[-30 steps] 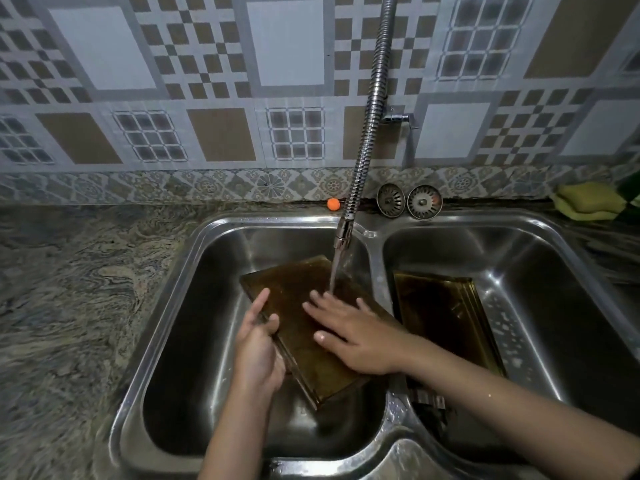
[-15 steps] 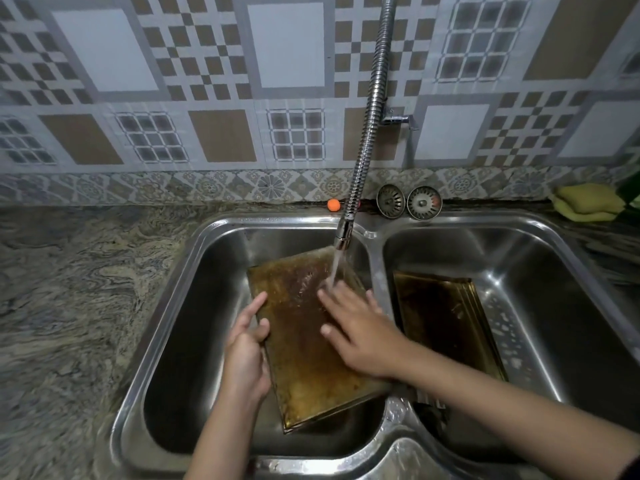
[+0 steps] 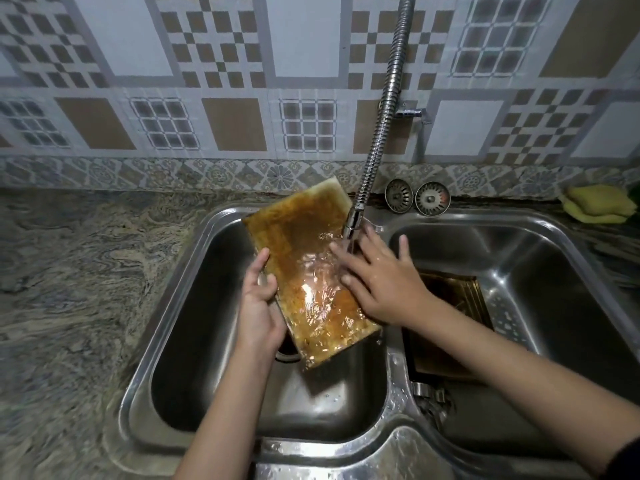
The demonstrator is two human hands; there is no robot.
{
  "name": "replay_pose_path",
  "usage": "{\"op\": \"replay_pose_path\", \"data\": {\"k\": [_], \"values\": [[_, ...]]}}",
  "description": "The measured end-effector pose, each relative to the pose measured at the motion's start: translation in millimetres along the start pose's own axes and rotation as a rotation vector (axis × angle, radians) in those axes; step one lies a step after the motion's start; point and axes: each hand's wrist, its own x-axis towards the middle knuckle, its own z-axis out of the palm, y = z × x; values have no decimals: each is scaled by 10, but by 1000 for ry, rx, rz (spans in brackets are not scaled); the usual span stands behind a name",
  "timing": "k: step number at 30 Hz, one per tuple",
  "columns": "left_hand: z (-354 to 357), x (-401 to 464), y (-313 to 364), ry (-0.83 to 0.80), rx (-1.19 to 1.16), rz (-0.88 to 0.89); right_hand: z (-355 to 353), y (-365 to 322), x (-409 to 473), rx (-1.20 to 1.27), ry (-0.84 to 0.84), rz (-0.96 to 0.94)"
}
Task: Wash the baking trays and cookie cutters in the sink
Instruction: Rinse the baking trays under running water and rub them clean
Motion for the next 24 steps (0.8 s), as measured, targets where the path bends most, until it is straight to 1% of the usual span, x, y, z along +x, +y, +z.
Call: {"op": "replay_pose_path", "data": {"k": [2, 3, 6, 8, 9, 11, 12, 13, 15, 17, 21, 23, 24], "values": [[77, -52, -105, -7, 16, -18, -4, -43, 66, 11, 24, 79], [131, -70, -142, -14, 23, -29, 40, -126, 71, 19, 25, 83], [226, -41, -147, 8, 103, -33, 266, -442, -88, 102, -6, -59], [167, -16, -61, 26, 119, -31, 373, -473, -237, 159, 1, -126], [105, -4, -6, 32, 117, -24, 399, -403, -280, 160, 13, -116], [-46, 12, 106, 61, 135, -14, 405, -195, -327, 177, 40, -18], [-114, 18, 150, 78, 141, -18, 382, -96, -341, 257, 50, 54], [-169, 21, 180, 90, 137, -30, 336, -15, -344, 404, 61, 127], [-229, 14, 180, 106, 113, -81, 211, 56, -341, 805, 98, 245], [-216, -8, 130, 123, 90, -137, 112, 45, -349, 1146, 115, 300], [-92, -47, 10, 156, 101, -194, 54, -5, -417, 1570, 59, 430], [-1, -55, -68, 148, 142, -227, -20, 23, -477, 1824, 78, 528], [61, -56, -124, 133, 174, -240, -81, 61, -517, 1895, 111, 563]]}}
